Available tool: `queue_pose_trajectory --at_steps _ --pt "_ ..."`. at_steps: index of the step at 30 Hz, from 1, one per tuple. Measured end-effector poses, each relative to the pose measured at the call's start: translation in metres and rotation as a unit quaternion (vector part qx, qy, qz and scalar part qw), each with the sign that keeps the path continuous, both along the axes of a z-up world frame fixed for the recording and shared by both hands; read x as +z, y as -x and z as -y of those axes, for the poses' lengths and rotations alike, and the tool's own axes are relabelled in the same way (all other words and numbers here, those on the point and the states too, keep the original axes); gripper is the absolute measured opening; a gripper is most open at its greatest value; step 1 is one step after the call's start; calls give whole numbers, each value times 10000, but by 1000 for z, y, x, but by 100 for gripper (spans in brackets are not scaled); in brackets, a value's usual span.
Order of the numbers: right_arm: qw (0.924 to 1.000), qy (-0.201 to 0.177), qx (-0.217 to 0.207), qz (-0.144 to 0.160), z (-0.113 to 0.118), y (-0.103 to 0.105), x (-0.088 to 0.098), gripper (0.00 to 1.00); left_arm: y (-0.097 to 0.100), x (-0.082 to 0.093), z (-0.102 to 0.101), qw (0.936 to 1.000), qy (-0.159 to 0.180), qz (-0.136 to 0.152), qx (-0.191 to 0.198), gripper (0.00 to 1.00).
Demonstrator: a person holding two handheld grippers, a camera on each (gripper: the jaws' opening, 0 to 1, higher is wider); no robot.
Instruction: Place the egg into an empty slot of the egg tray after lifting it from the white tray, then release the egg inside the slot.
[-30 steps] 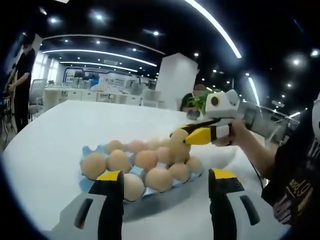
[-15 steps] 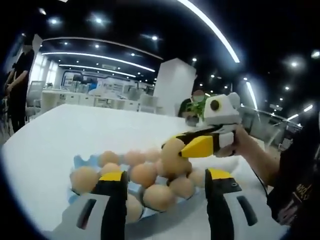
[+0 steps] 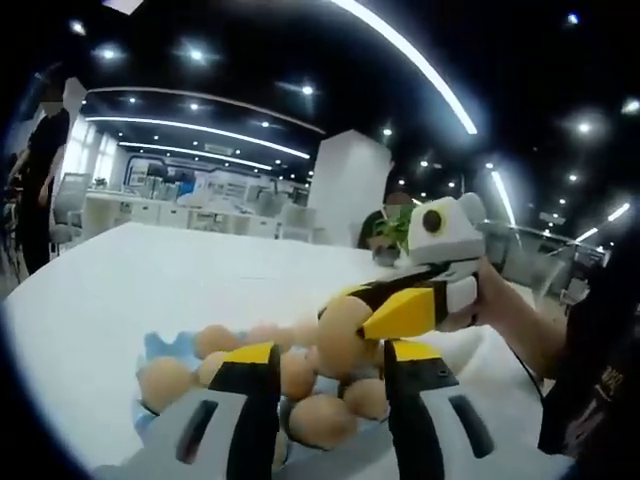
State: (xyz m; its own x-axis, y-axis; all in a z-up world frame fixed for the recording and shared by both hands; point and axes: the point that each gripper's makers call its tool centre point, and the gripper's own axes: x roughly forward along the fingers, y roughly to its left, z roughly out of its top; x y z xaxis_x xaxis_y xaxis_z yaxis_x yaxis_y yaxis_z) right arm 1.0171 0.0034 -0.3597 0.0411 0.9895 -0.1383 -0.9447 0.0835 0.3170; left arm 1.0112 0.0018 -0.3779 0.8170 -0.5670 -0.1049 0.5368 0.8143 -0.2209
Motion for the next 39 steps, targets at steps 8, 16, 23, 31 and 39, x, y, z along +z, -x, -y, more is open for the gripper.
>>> queue_pose_trajectory --at_steps 8,16,23,31,39 --pt "9998 5 186 -24 -12 13 1 25 4 -1 4 9999 -70 -8 -111 29" --pt "9997 -26 240 -49 -16 16 1 25 8 1 0 10000 -34 -11 -93 27" --pt "9994 -128 325 -19 -21 21 3 26 10 2 -8 10000 51 3 -70 27" --pt "9988 -236 358 221 -19 20 12 24 11 -4 -22 9998 129 -157 29 27" --pt "9991 -270 241 216 -11 13 10 24 12 -1 -46 9992 199 -110 330 27"
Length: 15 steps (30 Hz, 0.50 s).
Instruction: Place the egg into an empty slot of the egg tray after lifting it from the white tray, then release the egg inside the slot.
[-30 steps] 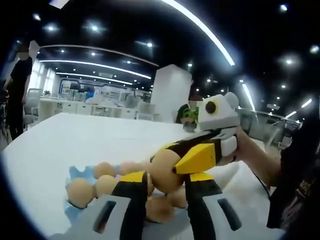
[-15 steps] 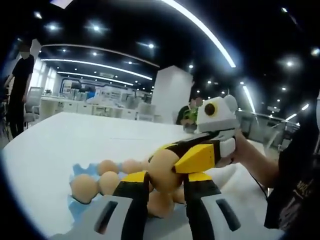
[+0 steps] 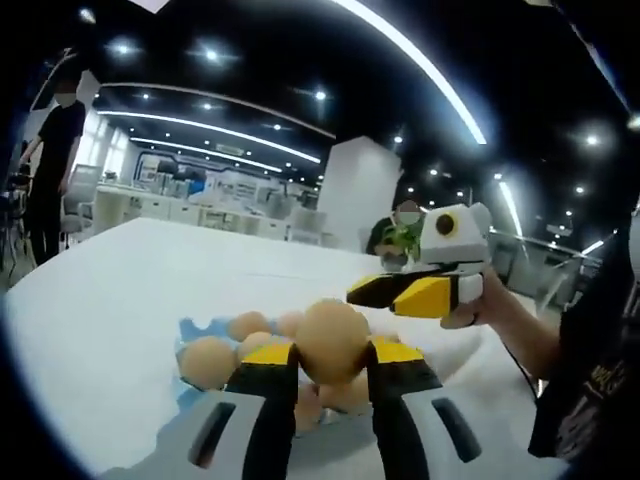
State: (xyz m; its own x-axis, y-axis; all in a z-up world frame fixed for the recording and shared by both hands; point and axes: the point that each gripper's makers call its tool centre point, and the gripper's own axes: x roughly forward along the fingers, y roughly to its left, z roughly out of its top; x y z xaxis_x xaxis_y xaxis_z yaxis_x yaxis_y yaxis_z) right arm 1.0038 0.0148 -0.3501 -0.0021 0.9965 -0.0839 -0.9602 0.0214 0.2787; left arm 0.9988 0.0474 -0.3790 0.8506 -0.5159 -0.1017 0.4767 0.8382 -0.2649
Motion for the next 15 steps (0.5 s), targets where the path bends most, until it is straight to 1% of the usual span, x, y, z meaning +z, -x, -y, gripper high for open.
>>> queue_pose_trajectory --at_steps 7,15 --pt "10000 69 7 45 2 3 -6 24 1 -1 -15 9998 -28 -14 195 27" --pt "9998 166 -20 128 10 2 -10 24 1 -6 -32 9992 -37 -73 388 27"
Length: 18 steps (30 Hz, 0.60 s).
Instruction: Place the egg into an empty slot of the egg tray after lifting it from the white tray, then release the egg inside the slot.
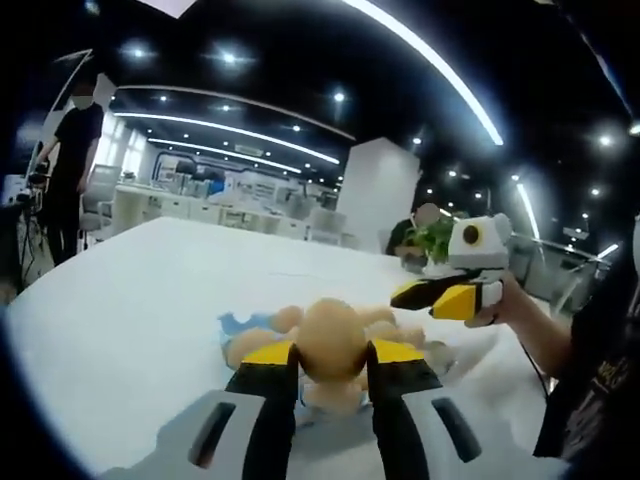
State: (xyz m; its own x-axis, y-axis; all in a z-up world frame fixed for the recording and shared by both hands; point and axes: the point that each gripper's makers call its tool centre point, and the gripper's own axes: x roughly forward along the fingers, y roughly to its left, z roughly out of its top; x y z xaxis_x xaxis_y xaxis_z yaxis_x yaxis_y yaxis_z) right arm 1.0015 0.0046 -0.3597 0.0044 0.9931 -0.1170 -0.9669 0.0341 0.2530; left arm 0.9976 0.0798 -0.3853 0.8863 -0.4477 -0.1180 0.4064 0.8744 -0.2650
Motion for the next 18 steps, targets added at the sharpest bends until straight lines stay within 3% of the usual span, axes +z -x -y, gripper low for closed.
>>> queue_pose_trajectory --at_steps 18 --pt "9998 -50 62 -173 -3 6 -8 25 -1 -28 -20 9988 -3 -353 337 27"
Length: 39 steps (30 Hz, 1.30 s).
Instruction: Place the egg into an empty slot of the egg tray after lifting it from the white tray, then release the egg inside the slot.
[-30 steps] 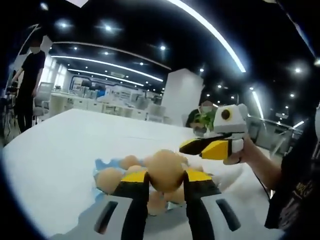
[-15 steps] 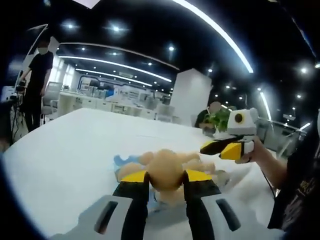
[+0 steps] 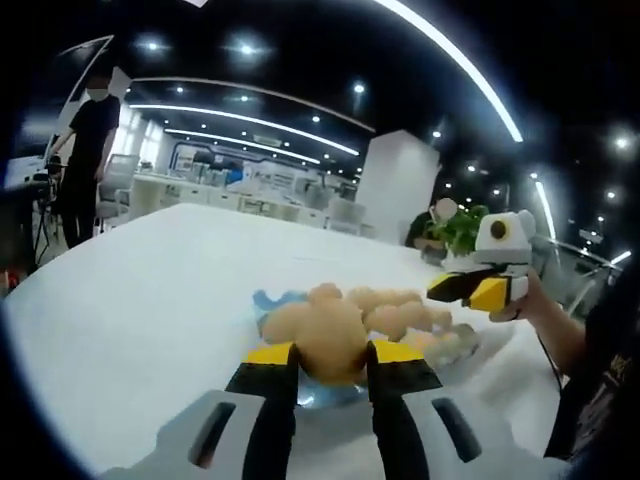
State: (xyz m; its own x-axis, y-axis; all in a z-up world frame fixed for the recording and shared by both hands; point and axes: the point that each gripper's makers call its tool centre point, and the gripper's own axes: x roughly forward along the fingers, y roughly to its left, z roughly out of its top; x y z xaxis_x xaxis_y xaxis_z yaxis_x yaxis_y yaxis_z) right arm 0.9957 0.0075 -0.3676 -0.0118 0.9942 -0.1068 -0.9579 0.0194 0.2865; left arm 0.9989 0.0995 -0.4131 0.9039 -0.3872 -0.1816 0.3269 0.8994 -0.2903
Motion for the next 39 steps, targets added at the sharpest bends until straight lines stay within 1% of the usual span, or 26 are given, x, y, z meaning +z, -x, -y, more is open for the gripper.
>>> queue_pose_trajectory --at_steps 2,3,5,8,9,10,12,15,21,34,36,39 --pt "10000 -6 -9 -11 0 0 0 25 -1 -5 -3 9999 29 -68 80 27" --pt "10000 13 -28 13 0 -1 -1 25 -2 -4 -4 10000 -13 -5 96 27" --pt "10000 31 -35 26 1 -1 -1 25 -2 -3 -5 9999 42 -37 117 27" --pt "10000 30 -41 9 1 0 -2 25 -2 -6 -10 9996 -42 -136 229 27" --pt "10000 26 -45 2 1 0 -2 25 -2 -5 -7 9997 -63 -125 183 27" --pt "10000 7 -41 -22 0 1 -1 25 -2 -4 -7 9997 -102 -117 184 27" --pt "10000 -15 -29 -40 0 2 -1 25 -2 -6 -6 9991 -357 -124 174 27" --pt "10000 -3 -12 -43 -1 4 -3 25 -1 -6 -5 9986 -473 -136 186 27" --pt "10000 4 -13 -55 -1 5 -4 25 0 -7 -6 9979 -594 -145 203 27" --pt "10000 27 9 -57 -5 8 -7 25 3 -9 -11 9978 -595 -194 199 27" --pt "10000 40 10 -67 -5 8 -8 25 2 -10 -11 9974 -671 -197 191 27" --pt "10000 31 16 -63 -4 8 -7 25 1 -10 -11 9973 -675 -222 169 27"
